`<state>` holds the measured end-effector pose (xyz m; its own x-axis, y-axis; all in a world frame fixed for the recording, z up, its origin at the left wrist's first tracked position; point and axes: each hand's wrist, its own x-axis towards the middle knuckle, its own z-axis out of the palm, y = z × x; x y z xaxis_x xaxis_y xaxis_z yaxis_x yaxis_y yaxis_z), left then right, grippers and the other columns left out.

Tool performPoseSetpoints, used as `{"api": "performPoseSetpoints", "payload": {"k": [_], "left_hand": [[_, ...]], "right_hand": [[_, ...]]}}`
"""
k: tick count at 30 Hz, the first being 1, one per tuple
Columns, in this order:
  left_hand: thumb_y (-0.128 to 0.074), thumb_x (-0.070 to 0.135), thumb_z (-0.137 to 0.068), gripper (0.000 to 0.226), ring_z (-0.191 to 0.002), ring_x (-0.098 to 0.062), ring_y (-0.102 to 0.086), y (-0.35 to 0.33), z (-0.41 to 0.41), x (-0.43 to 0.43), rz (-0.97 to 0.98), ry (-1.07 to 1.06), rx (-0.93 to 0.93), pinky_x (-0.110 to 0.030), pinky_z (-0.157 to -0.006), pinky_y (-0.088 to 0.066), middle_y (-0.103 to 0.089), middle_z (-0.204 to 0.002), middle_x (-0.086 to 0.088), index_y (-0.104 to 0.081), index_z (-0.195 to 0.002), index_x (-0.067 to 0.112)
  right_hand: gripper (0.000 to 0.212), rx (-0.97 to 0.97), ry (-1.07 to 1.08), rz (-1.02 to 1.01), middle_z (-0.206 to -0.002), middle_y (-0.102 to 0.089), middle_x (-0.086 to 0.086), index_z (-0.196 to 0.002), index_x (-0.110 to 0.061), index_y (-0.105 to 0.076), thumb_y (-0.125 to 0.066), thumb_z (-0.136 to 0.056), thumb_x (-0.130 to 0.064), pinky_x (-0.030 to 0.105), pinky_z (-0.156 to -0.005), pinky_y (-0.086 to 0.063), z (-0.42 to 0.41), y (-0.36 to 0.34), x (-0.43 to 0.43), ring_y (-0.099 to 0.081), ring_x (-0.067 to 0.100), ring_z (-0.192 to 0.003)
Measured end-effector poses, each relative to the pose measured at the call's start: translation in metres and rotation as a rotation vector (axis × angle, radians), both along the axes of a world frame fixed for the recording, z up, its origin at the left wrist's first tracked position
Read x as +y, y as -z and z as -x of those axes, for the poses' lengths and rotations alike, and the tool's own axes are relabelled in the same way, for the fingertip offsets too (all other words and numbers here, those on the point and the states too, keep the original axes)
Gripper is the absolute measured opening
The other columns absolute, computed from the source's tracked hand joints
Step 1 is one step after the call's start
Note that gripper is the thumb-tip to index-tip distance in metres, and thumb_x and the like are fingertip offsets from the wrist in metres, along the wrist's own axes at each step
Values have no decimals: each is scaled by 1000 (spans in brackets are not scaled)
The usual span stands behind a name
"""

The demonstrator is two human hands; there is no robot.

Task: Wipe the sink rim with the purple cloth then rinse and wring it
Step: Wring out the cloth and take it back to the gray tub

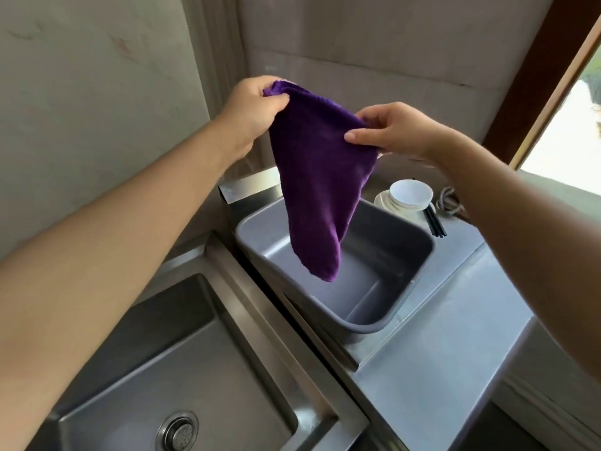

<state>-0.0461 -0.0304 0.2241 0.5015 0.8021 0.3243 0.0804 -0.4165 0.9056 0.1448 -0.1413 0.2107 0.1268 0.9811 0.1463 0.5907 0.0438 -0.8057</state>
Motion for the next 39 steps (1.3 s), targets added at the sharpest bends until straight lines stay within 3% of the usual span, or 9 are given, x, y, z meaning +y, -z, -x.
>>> {"api": "performPoseSetpoints", "payload": {"k": [5, 9, 16, 18, 24, 29, 33, 36, 39], "left_hand": [[-45, 0, -88, 27, -83, -5, -58, 19, -10, 9, -152, -87, -46, -16, -79, -47, -64, -87, 4, -67, -102, 7], [-49, -1, -86, 26, -75, -4, -59, 58, -13, 5, -45, -132, -101, -18, -72, -49, -65, -82, 2, -68, -101, 7], [-46, -3, -80, 30, -93, -32, -62, 196, -35, -22, 214, -125, 430, -37, -82, -53, -65, -102, -14, -61, -98, 16], [-46, -1, -80, 27, -90, -34, -62, 216, -42, -21, 318, -67, 521, -46, -76, -57, -61, -101, -12, -57, -94, 19], [-49, 1, -82, 33, -95, -37, -64, 248, -52, 17, 472, 28, 914, -37, -53, -55, -58, -120, -24, -57, -114, -1], [-48, 4, -85, 31, -88, -40, -68, 259, -52, 43, 443, 99, 1203, -47, -77, -57, -65, -106, -28, -54, -112, -9], [-46, 10, -92, 16, -85, -31, -69, 261, -52, 51, 363, 135, 1394, -38, -85, -55, -68, -104, -22, -52, -94, -5], [-53, 17, -91, 16, -57, -22, -58, 256, -53, 57, 244, 158, 1496, -31, -64, -54, -64, -74, -12, -55, -82, 3], [-55, 20, -89, 16, -71, -23, -58, 253, -53, 63, 235, 199, 1452, -34, -75, -53, -58, -74, -9, -55, -93, 4]], "right_hand": [[17, -140, 96, -12, -72, -65, -7, -101, -12, -65, -67, -84, -12, 9, -59, -53, -21, -6, 17, -60, -7, -50], [18, -113, 105, 58, -57, -65, -12, -100, -12, -66, -67, -83, -7, 11, -57, -54, -33, 22, 35, -58, -4, -47], [20, -125, 33, 452, -74, -64, 4, -101, 1, -66, -64, -81, 4, 10, -58, -53, -58, 151, 39, -62, 6, -57], [22, -144, 2, 570, -75, -63, 4, -102, 0, -65, -64, -81, 5, 11, -56, -52, -61, 176, 40, -61, 7, -59], [21, -159, 13, 628, -90, -63, 11, -102, -6, -66, -68, -81, -6, 31, -70, -56, -59, 223, 71, -60, 22, -81], [25, -238, 15, 572, -90, -61, 8, -107, -3, -66, -66, -83, -11, 18, -56, -48, -39, 247, 107, -56, 17, -72], [23, -331, 21, 524, -105, -68, 12, -106, -6, -68, -63, -86, -15, 21, -79, -43, -31, 265, 120, -62, 26, -97], [28, -388, 47, 525, -114, -65, 15, -112, -5, -64, -62, -86, -16, 30, -91, -42, -27, 270, 121, -60, 29, -107], [36, -469, 42, 582, -124, -60, 14, -120, -4, -59, -61, -88, -20, 30, -95, -39, -24, 268, 123, -55, 29, -114]]}}
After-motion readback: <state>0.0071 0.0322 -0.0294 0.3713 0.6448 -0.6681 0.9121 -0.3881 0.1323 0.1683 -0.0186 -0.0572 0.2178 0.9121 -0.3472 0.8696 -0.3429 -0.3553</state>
